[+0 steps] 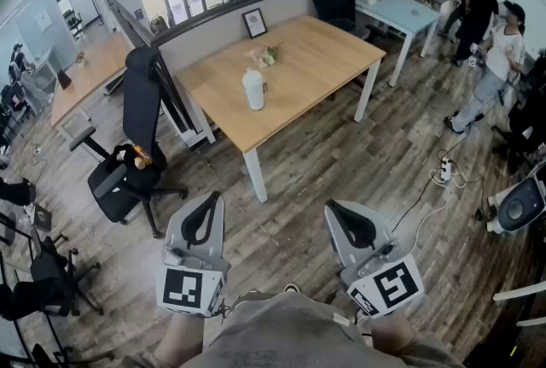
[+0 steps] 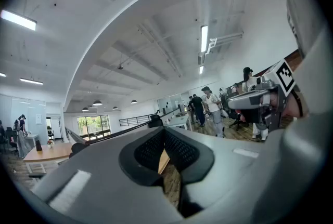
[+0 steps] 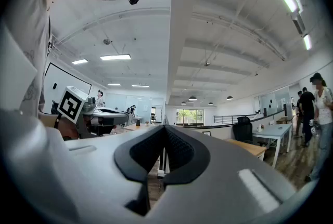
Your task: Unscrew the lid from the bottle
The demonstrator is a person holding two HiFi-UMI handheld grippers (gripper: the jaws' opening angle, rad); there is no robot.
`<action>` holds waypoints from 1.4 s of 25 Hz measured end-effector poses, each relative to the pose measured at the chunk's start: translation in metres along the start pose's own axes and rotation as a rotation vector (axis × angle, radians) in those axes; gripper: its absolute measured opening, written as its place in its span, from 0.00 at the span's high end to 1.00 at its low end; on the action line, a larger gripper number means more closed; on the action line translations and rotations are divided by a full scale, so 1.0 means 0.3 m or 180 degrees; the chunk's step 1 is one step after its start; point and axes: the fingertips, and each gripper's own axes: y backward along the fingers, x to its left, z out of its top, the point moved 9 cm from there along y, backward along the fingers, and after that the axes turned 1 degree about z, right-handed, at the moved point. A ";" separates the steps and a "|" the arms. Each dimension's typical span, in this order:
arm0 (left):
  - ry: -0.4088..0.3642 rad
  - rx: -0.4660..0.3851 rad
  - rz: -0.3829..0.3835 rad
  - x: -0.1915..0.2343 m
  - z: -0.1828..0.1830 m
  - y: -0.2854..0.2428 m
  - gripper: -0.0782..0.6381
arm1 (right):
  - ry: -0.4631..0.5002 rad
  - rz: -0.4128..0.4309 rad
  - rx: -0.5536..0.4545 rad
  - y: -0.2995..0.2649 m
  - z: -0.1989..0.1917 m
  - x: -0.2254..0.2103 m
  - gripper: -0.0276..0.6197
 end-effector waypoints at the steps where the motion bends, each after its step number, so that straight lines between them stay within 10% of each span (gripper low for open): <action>1: 0.0009 -0.0004 0.0009 -0.003 0.000 0.001 0.89 | -0.0015 -0.0007 0.0001 0.004 0.000 -0.002 0.95; 17: 0.0086 0.0000 0.0065 -0.008 -0.016 -0.016 0.89 | -0.0193 -0.0175 -0.0119 -0.003 -0.016 -0.030 0.91; 19: 0.0110 0.0030 0.0089 -0.006 -0.021 -0.031 0.64 | -0.0206 -0.0321 -0.0157 -0.012 -0.019 -0.046 0.61; 22: 0.0067 0.0067 0.0177 0.005 -0.031 -0.049 0.46 | -0.0229 -0.0464 -0.0190 -0.028 -0.021 -0.074 0.57; 35: 0.0130 0.0145 0.0145 0.171 -0.140 -0.332 0.40 | -0.0253 -0.0377 0.0031 -0.320 -0.089 -0.231 0.57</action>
